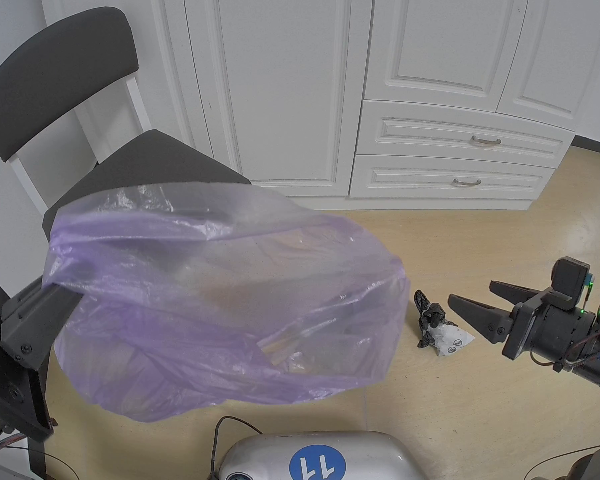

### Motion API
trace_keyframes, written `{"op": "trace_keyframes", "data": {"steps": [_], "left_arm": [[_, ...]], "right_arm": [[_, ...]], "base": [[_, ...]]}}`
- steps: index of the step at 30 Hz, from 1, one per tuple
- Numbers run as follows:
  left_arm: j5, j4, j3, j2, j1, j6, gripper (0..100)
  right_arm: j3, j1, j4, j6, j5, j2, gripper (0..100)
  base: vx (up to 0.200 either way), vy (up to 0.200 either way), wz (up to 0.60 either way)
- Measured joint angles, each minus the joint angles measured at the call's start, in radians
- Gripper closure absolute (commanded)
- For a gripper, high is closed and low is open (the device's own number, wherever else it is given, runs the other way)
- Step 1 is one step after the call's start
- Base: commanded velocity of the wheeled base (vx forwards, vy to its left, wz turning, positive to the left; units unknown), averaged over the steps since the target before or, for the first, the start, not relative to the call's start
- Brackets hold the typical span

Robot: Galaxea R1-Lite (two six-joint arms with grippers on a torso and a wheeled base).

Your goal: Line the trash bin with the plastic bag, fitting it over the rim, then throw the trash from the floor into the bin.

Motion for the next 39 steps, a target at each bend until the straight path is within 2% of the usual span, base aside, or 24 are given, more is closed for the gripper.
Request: {"op": "trace_keyframes", "data": {"steps": [7, 14, 26, 30, 34, 39], "left_arm": [[-0.002, -0.003, -0.002, 0.006, -0.040, -0.016, 100], [-0.003, -0.011, -0.008, 0.000, -0.051, -0.018, 100], [-0.046, -0.087, -0.011, -0.006, -0.069, -0.077, 100], [-0.049, -0.087, -0.008, -0.006, -0.070, -0.079, 100], [-0.049, -0.088, -0.006, -0.007, -0.072, -0.080, 100], [-0.050, -0.102, -0.005, -0.009, -0.087, -0.083, 100]], "right_arm": [[0.005, 0.006, -0.056, 0.015, 0.038, 0.104, 0], [0.029, 0.006, -0.046, 0.013, 0.079, 0.165, 0], [0.050, 0.020, -0.046, 0.018, 0.101, 0.240, 0], [0.067, 0.041, -0.054, 0.018, 0.151, 0.245, 0], [0.080, 0.054, -0.046, 0.021, 0.173, 0.247, 0], [0.084, 0.058, -0.048, 0.077, 0.250, 0.254, 0]], "base": [[0.000, 0.000, 0.00], [0.000, 0.000, 0.00], [0.000, 0.000, 0.00], [0.000, 0.000, 0.00], [0.000, 0.000, 0.00], [0.000, 0.000, 0.00]]}}
